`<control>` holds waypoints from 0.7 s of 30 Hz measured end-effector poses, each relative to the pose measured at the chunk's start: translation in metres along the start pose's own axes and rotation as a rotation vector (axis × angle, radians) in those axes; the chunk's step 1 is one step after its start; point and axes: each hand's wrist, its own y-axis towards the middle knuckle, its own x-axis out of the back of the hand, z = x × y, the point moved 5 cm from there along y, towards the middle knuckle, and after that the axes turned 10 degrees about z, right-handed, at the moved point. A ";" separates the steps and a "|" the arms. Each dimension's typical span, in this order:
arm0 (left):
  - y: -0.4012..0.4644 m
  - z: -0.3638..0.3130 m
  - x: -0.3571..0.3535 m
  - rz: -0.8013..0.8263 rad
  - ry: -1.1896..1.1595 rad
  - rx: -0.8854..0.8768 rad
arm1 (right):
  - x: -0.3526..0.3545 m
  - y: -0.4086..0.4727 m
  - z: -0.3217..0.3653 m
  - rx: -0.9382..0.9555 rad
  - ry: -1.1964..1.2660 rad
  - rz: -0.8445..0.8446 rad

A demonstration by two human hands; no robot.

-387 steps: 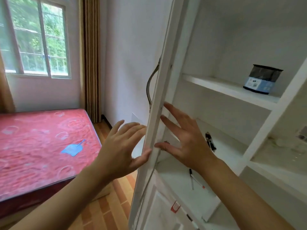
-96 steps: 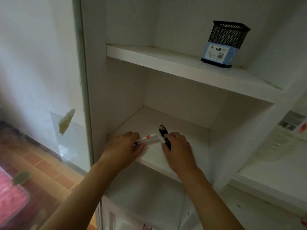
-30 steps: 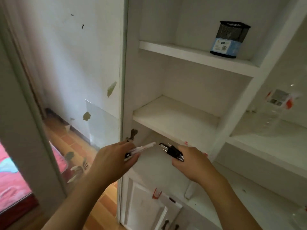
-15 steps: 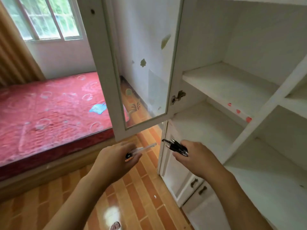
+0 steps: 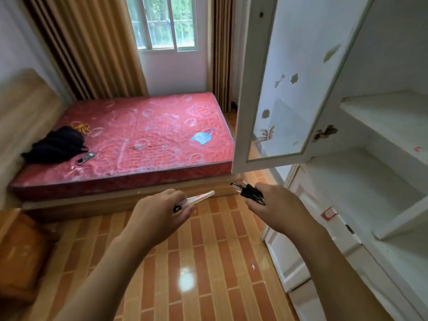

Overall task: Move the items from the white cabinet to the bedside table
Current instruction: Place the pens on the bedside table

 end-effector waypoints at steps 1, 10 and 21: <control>-0.014 0.014 0.006 -0.003 0.008 0.021 | -0.004 0.000 0.017 0.011 -0.027 -0.004; -0.176 0.152 0.058 -0.074 0.016 0.191 | -0.057 -0.022 0.196 0.134 -0.178 -0.038; -0.415 0.299 0.133 -0.167 0.020 0.484 | -0.147 -0.049 0.464 0.448 -0.232 0.085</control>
